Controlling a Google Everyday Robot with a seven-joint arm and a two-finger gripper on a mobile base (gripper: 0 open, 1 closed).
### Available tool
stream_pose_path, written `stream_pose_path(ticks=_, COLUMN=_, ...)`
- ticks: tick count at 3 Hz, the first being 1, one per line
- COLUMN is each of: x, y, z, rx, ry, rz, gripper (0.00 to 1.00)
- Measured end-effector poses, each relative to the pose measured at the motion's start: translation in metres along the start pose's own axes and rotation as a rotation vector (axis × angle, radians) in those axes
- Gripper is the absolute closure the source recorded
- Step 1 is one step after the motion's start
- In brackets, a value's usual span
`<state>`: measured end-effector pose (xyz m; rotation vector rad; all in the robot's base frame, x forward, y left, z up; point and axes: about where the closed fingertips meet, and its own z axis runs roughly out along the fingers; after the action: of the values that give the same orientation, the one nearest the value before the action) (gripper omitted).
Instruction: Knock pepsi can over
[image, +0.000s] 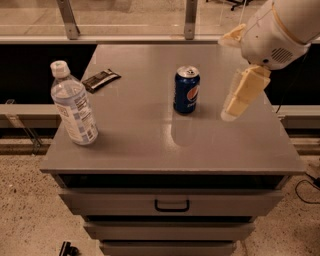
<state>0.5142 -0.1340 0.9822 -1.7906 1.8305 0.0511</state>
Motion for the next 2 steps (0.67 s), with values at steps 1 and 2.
stream_pose_path(ticks=1, x=0.005, y=-0.001, z=0.001, rx=-0.027, ry=-0.067, rz=0.007, gripper=0.00)
stream_pose_path(ticks=2, x=0.007, y=-0.014, z=0.014, rx=-0.058, ry=-0.207, rz=0.050, gripper=0.00)
